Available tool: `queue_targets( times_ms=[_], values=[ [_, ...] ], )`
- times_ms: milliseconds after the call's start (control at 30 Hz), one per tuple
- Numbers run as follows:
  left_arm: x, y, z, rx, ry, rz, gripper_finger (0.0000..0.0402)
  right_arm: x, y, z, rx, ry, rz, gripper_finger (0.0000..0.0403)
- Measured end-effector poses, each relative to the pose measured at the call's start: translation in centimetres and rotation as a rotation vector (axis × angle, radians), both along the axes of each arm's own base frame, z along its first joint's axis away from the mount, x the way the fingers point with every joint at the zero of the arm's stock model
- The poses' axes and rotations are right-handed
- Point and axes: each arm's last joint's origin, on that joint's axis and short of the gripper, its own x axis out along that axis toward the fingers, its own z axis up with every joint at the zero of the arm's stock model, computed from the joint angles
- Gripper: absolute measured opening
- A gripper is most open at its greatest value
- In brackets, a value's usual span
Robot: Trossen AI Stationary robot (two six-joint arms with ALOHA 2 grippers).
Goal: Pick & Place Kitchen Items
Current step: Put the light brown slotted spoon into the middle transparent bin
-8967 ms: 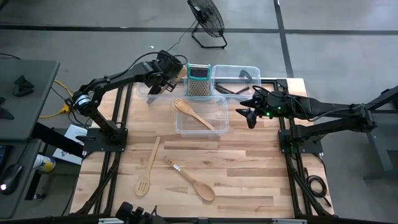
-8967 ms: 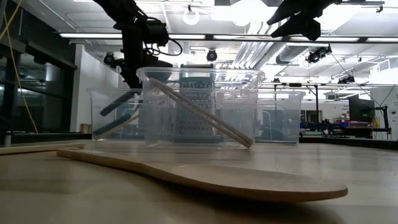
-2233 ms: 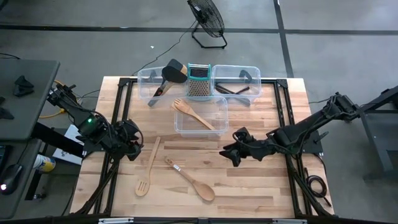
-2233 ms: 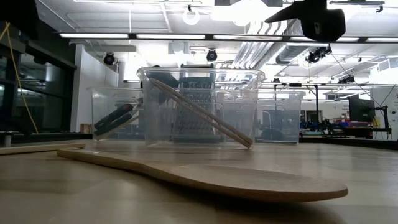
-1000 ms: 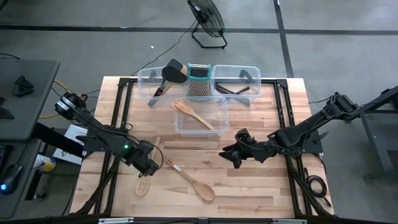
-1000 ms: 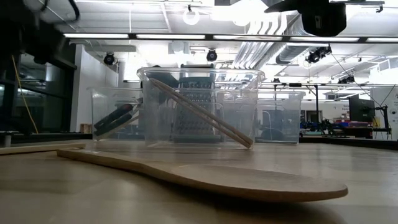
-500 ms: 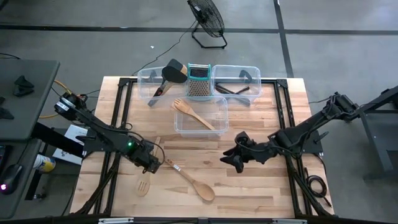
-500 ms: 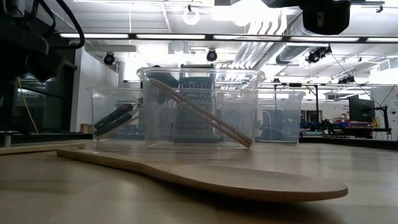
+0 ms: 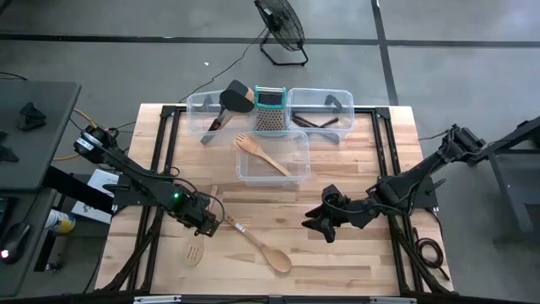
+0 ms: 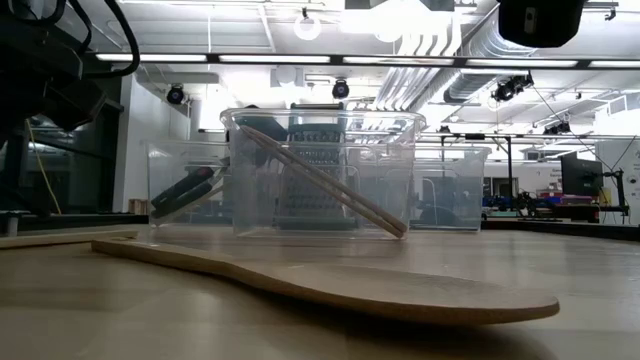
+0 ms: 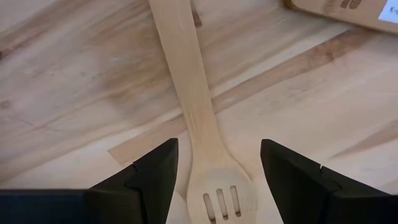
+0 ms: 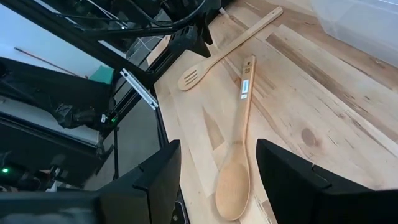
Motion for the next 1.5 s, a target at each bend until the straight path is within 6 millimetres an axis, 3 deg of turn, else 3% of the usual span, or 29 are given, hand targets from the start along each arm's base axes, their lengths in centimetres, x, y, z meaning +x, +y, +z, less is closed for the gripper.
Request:
queue_targets(
  times_ms=[967,1267,1500],
  values=[
    [0.5,-0.2,0.2,-0.021,-0.05,0.015,0.0225,-0.4,0.5,0.0,-0.053,-0.01,-0.009,0.0201],
    [0.9,-2.2,-1.4,-0.022,-0.027,-0.015,0.0225,-0.4,0.5,0.0,-0.048,-0.009,-0.012,0.0201],
    [0.9,-2.2,-1.5,0.021,-0.023,0.01,0.0225,-0.4,0.5,-0.1,-0.047,-0.007,-0.009,0.0201]
  ],
)
